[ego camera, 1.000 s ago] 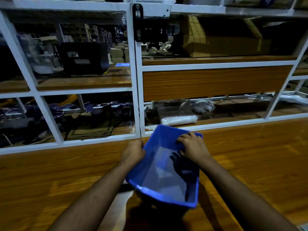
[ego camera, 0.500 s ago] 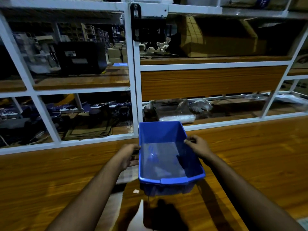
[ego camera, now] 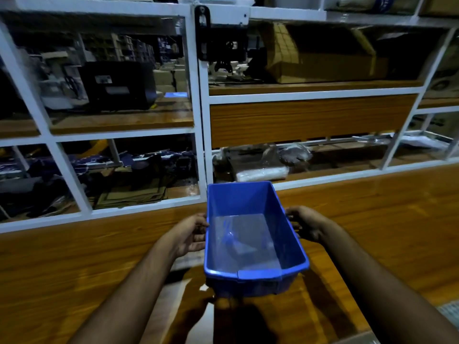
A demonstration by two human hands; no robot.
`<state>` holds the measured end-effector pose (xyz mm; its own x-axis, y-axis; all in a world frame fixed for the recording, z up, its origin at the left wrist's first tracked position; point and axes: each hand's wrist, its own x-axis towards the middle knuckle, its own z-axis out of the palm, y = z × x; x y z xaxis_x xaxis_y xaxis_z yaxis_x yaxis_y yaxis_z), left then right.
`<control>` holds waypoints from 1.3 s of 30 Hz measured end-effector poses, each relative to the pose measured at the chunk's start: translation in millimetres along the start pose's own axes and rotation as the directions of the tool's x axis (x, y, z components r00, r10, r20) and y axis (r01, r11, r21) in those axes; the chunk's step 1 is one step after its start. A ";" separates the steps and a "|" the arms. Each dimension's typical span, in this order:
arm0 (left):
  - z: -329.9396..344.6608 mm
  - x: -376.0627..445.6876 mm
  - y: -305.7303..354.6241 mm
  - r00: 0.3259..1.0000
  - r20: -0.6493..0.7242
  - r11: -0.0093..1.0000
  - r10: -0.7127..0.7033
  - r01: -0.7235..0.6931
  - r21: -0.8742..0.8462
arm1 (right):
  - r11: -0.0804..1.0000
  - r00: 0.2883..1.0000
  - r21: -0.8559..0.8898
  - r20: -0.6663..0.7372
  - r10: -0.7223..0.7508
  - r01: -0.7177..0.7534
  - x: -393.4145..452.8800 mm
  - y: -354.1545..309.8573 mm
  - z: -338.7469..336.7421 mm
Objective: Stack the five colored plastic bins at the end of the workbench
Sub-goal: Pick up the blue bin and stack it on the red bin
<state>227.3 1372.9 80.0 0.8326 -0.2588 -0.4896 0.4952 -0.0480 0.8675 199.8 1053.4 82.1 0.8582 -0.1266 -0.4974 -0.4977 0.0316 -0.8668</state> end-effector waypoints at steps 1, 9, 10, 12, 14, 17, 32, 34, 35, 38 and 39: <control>0.3 -1.1 1.0 1.000 0.014 1.000 0.006 -0.006 0.000 | 1.000 1.000 0.016 0.012 -0.013 0.013 -3.1 2.0 -0.2; 38.0 -0.6 5.1 0.969 0.246 1.000 0.009 -0.009 -0.002 | 0.983 0.988 0.160 -0.136 -0.068 0.090 -68.9 37.2 -30.7; 50.4 -0.6 5.5 0.957 0.290 1.000 0.009 -0.007 -0.006 | 0.979 0.981 0.176 -0.179 -0.074 0.107 -79.5 45.3 -40.6; 78.8 -3.3 4.7 0.934 0.358 1.000 0.004 -0.006 0.006 | 0.970 0.960 0.204 -0.270 -0.071 0.129 -103.4 63.5 -62.6; 115.4 -4.7 0.1 0.900 0.436 1.000 -0.012 -0.002 0.031 | 0.957 0.935 0.241 -0.348 -0.072 0.163 -135.3 81.9 -87.6; 176.7 -10.2 -11.3 0.854 0.518 0.993 -0.044 -0.021 0.118 | 0.935 0.895 0.299 -0.444 -0.042 0.192 -188.9 111.7 -126.3; 565.7 -128.9 -112.2 0.573 0.789 0.924 -0.223 -0.135 0.359 | 0.808 0.612 0.434 -0.782 0.117 0.399 -457.2 285.8 -359.3; 617.8 -148.9 -123.8 0.546 0.807 0.915 -0.225 -0.165 0.367 | 0.791 0.567 0.425 -0.814 0.123 0.439 -489.7 300.1 -391.8; 642.2 -159.2 -129.7 0.534 0.814 0.913 -0.229 -0.172 0.370 | 0.782 0.547 0.421 -0.828 0.125 0.459 -504.8 306.9 -406.6; 702.9 -183.0 -148.8 0.503 0.831 0.905 -0.237 -0.197 0.377 | 0.779 0.508 0.399 -0.853 0.121 0.484 -539.3 330.3 -448.2; 722.1 -188.7 -155.5 0.502 0.832 0.903 -0.236 -0.202 0.378 | 0.778 0.498 0.393 -0.859 0.120 0.490 -548.9 338.3 -462.8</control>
<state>-185.9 732.6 101.2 0.0951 -0.9213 -0.3771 0.1854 -0.3558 0.9160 -497.8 674.8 78.5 0.2601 -0.9108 -0.3207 0.0824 0.3518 -0.9324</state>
